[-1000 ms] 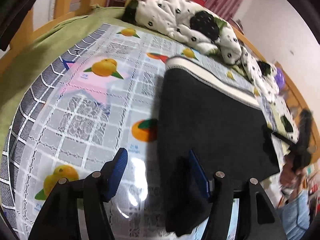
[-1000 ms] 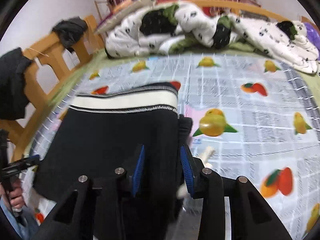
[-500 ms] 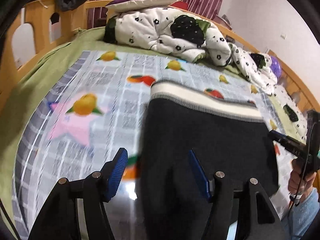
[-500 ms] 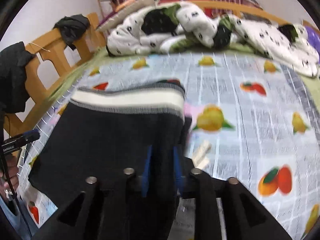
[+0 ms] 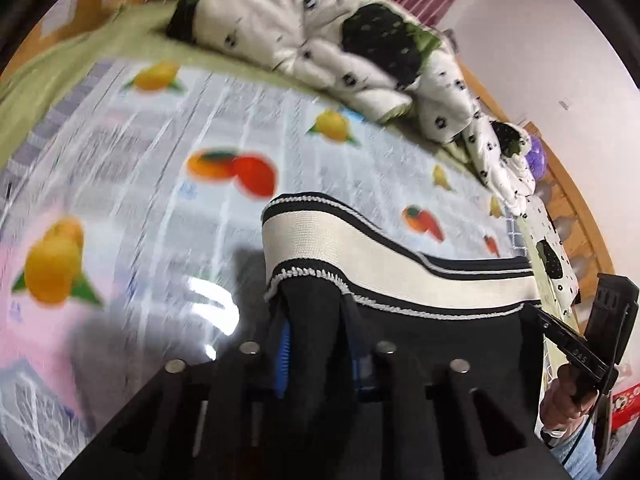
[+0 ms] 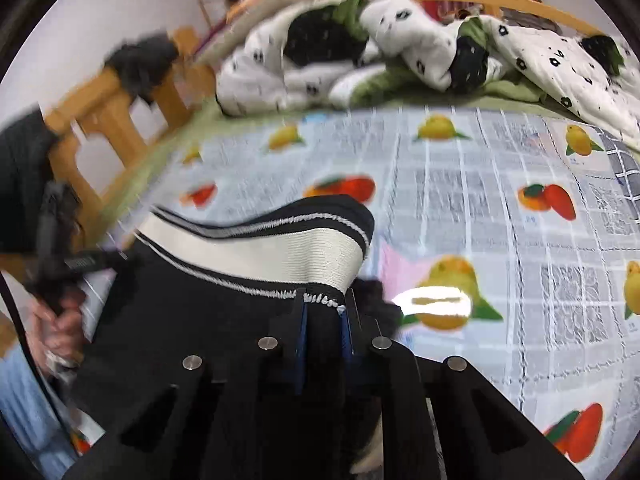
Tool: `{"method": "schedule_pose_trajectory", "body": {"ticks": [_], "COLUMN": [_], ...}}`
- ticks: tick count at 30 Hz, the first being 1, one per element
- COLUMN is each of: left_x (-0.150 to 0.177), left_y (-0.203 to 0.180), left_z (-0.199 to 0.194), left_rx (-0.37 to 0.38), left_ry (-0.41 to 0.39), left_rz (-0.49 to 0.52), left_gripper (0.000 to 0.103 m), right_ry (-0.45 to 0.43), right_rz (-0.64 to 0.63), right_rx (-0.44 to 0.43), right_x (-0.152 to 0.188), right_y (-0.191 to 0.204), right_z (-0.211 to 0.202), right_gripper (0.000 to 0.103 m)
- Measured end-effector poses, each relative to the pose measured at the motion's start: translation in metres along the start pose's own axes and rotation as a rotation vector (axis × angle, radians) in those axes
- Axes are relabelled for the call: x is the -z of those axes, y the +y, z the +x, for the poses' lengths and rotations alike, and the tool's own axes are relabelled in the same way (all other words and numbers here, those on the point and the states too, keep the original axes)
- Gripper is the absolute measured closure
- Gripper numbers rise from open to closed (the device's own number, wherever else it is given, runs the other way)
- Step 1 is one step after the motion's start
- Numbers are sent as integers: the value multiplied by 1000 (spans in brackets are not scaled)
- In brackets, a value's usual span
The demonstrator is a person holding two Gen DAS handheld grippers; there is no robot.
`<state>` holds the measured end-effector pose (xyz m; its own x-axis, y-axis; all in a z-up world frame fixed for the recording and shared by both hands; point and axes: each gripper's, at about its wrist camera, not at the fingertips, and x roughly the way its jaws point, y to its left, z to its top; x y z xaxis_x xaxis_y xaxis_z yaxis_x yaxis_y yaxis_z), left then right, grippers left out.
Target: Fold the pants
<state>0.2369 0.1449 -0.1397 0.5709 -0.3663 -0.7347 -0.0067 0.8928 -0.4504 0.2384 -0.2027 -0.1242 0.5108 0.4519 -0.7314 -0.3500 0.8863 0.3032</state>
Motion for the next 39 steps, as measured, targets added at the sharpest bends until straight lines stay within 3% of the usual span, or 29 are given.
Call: {"method": "schedule_pose_trajectory", "body": {"ticks": [2, 4, 5, 8, 11, 15, 18, 19, 21, 30, 39], "left_x": [-5, 0, 1, 7, 3, -14, -13, -9, -5, -1, 11], "left_y": [-10, -17, -20, -36, -54, -72, -60, -55, -57, -57, -54], "left_z": [10, 28, 27, -1, -19, 1, 43, 48, 48, 49, 31], "left_rx": [-23, -118, -141, -203, -286, -205, -289, -291, -295, -297, -255], "left_ry": [-10, 12, -2, -101, -210, -170, -46, -49, -81, -94, -29], "left_rz": [39, 85, 103, 205, 309, 363, 356, 346, 359, 359, 378], "left_gripper": [82, 71, 67, 67, 62, 62, 65, 65, 65, 65, 63], "right_ry": [-15, 5, 12, 31, -58, -125, -10, 26, -17, -22, 10], "right_rz": [-22, -48, -42, -41, -84, -83, -183, -204, -181, -159, -150], "right_rx": [61, 127, 120, 119, 188, 139, 222, 256, 226, 207, 172], "right_x": [-7, -4, -2, -10, -20, -34, -30, -24, -21, -18, -21], "right_y": [-2, -9, -15, -20, -6, 13, 27, 23, 17, 13, 10], "right_z": [6, 24, 31, 20, -3, 1, 48, 67, 65, 60, 53], "right_gripper": [90, 89, 87, 74, 74, 74, 77, 77, 77, 78, 77]}}
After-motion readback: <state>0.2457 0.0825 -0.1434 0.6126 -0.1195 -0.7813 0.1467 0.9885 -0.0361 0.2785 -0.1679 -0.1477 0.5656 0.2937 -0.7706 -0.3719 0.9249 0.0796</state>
